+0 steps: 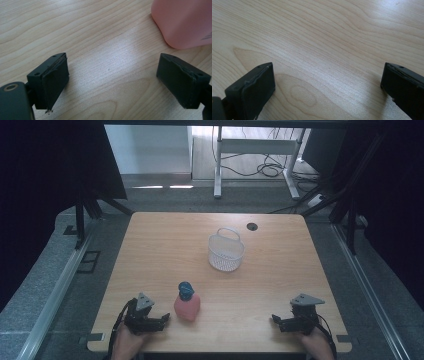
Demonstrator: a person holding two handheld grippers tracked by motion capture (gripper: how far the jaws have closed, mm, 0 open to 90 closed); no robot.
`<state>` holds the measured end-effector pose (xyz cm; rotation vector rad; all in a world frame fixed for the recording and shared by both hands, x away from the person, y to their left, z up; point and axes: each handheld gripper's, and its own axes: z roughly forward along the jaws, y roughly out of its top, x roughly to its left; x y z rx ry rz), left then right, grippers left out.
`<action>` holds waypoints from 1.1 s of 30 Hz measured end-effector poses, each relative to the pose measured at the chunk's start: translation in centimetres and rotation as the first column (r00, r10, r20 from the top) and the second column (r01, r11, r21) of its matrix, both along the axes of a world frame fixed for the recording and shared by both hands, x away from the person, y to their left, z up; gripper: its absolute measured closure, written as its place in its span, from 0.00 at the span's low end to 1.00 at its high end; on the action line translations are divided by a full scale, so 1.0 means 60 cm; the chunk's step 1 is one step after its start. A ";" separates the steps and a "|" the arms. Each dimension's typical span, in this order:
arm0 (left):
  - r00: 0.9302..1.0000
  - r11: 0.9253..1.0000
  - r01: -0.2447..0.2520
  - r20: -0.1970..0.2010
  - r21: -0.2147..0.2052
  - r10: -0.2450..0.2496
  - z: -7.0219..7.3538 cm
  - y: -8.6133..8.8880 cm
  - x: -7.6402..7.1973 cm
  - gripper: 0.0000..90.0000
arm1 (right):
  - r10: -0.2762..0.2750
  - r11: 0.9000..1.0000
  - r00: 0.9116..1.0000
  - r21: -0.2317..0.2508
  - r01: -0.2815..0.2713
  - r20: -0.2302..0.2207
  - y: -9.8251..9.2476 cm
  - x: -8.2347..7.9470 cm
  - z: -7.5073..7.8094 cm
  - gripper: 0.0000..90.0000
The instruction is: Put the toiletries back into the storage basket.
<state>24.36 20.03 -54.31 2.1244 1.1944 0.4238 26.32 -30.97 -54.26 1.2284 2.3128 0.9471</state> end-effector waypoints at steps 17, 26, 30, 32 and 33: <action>0.999 0.999 0.041 -0.005 -0.008 -0.041 0.021 -0.005 -0.011 0.12 | 0.000 1.000 1.000 0.000 0.000 0.000 0.000 0.000 0.000 0.00; 0.995 0.995 0.098 -0.012 -0.021 -0.098 0.036 -0.012 -0.020 0.12 | 0.000 1.000 1.000 0.000 0.000 0.000 0.000 0.000 0.000 0.00; 0.993 0.993 0.118 -0.010 -0.031 -0.118 0.041 -0.015 -0.024 0.12 | 0.000 1.000 1.000 0.000 0.000 0.000 0.000 0.000 0.000 0.00; 0.992 0.991 0.128 -0.003 -0.036 -0.128 0.045 -0.018 -0.026 0.12 | 0.000 1.000 1.000 0.000 0.000 0.000 0.000 0.000 0.000 0.00; 0.991 0.990 0.135 0.001 -0.034 -0.135 0.047 -0.020 -0.027 0.12 | 0.000 1.000 1.000 0.000 0.000 -0.001 0.000 0.000 0.000 0.00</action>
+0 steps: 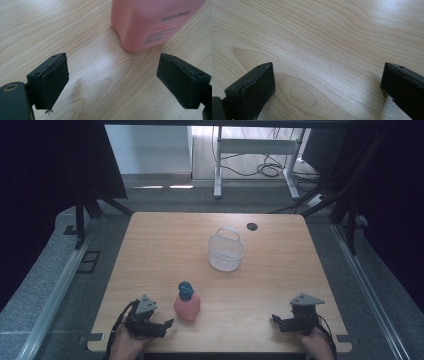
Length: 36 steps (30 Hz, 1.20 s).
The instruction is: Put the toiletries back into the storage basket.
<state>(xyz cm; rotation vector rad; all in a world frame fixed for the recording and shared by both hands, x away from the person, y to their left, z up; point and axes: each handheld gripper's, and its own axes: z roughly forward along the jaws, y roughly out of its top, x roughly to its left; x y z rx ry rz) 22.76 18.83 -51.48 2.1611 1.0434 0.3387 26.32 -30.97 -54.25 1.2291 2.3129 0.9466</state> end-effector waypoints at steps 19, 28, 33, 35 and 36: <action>0.995 0.992 0.099 0.032 -0.081 -0.097 0.046 -0.021 -0.013 0.14 | -0.005 1.000 1.000 -0.002 0.005 0.001 0.001 0.000 0.000 0.00; 0.993 0.986 0.118 0.044 -0.116 -0.113 0.067 -0.034 -0.016 0.18 | -0.007 1.000 1.000 -0.002 0.007 0.001 0.002 0.000 0.000 0.00; 0.993 0.987 0.112 0.053 -0.112 -0.107 0.072 -0.039 -0.013 0.19 | -0.008 1.000 1.000 -0.002 0.008 0.001 0.002 0.000 0.000 0.00; 0.993 0.987 0.105 0.059 -0.118 -0.099 0.076 -0.040 -0.009 0.19 | -0.008 1.000 1.000 -0.002 0.008 0.001 0.002 0.000 0.000 0.00; 0.993 0.987 0.104 0.062 -0.121 -0.097 0.078 -0.041 -0.008 0.20 | -0.008 1.000 1.000 -0.002 0.008 0.001 0.002 0.000 0.000 0.00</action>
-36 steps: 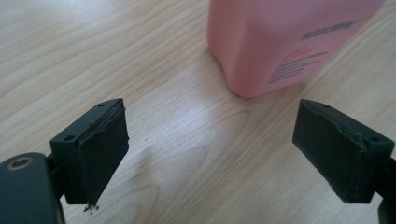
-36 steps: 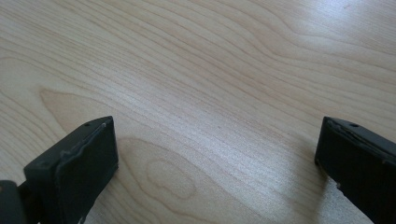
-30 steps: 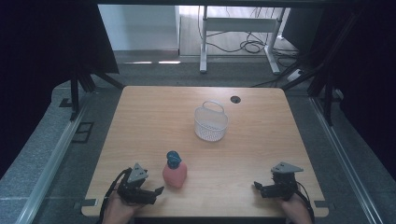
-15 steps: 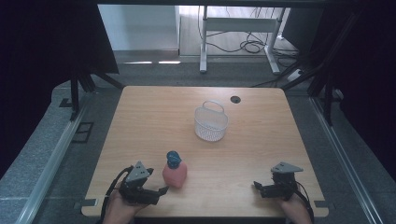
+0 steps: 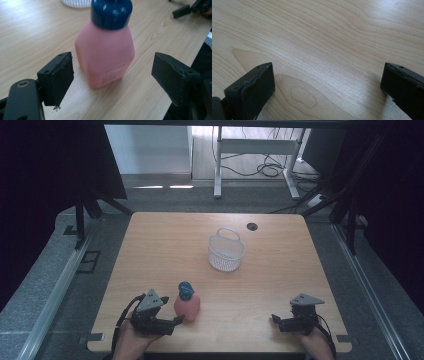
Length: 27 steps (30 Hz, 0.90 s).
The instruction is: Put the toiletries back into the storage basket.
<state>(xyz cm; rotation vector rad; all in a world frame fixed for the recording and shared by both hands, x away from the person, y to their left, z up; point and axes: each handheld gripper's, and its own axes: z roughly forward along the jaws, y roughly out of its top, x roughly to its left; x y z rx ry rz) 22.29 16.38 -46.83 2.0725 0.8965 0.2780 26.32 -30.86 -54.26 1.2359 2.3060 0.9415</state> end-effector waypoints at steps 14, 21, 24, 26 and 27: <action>0.999 0.999 0.000 0.038 -0.042 0.001 0.025 -0.025 0.032 0.33 | 0.000 1.000 1.000 0.000 0.000 0.000 0.000 0.000 0.000 0.00; 0.999 0.999 0.010 0.050 -0.049 -0.007 0.028 -0.039 0.047 0.42 | 0.001 1.000 1.000 0.000 -0.001 0.000 0.000 0.000 0.000 0.00; 0.999 0.999 0.011 0.050 -0.051 -0.008 0.028 -0.042 0.050 0.45 | 0.000 1.000 1.000 0.000 0.000 0.000 0.000 0.000 0.000 0.00; 0.999 0.999 0.012 0.051 -0.052 -0.009 0.028 -0.043 0.051 0.47 | 0.001 1.000 1.000 0.000 -0.001 0.000 0.000 0.000 0.000 0.00; 0.999 0.999 0.011 0.053 -0.049 -0.009 0.028 -0.045 0.052 0.47 | 0.000 1.000 1.000 0.000 0.000 0.000 0.000 0.000 0.000 0.00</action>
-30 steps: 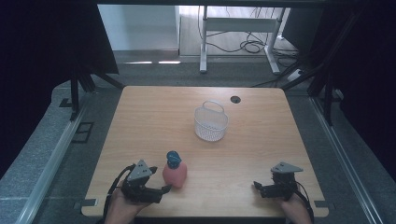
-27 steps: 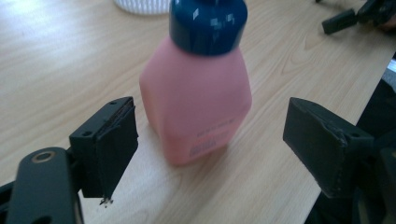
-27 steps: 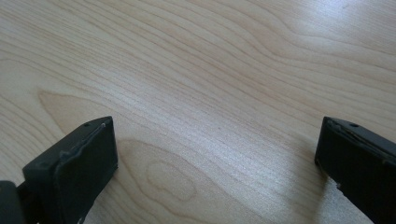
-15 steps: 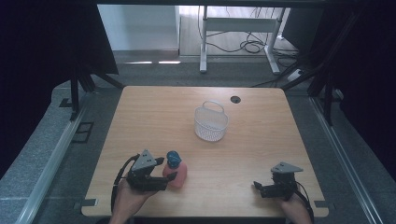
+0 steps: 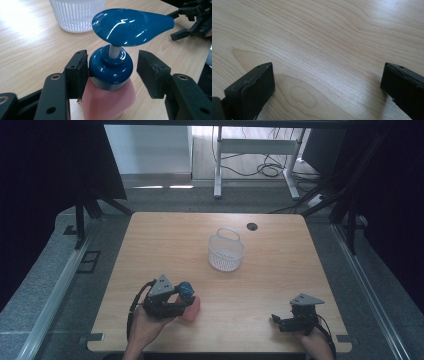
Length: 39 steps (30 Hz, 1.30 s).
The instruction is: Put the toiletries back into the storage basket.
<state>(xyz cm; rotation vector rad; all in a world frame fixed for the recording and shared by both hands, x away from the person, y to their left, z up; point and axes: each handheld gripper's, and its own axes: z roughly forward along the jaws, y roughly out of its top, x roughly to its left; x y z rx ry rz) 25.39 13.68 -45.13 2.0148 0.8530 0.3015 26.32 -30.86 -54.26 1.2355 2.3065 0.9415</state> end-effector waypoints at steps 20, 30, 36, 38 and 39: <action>0.999 0.998 -0.037 0.034 0.050 0.035 0.011 -0.015 0.010 0.59 | 0.000 1.000 1.000 0.000 0.000 0.000 0.000 0.000 0.000 0.00; 0.998 0.998 -0.033 0.054 0.056 0.030 0.041 -0.022 0.025 0.59 | -0.002 1.000 1.000 0.002 0.002 0.000 0.000 0.000 0.000 0.00; 0.998 0.998 -0.032 0.060 0.050 0.029 0.055 -0.025 0.040 0.59 | 0.000 1.000 1.000 -0.001 0.000 -0.001 0.000 0.000 0.000 0.00; 0.998 0.998 -0.033 0.061 0.055 0.029 0.059 -0.028 0.045 0.59 | 0.000 1.000 1.000 -0.001 0.000 -0.001 0.000 0.000 0.000 0.00; 0.998 0.998 -0.033 0.062 0.060 0.030 0.062 -0.031 0.049 0.59 | 0.000 1.000 1.000 -0.001 0.000 -0.001 0.000 0.000 0.000 0.00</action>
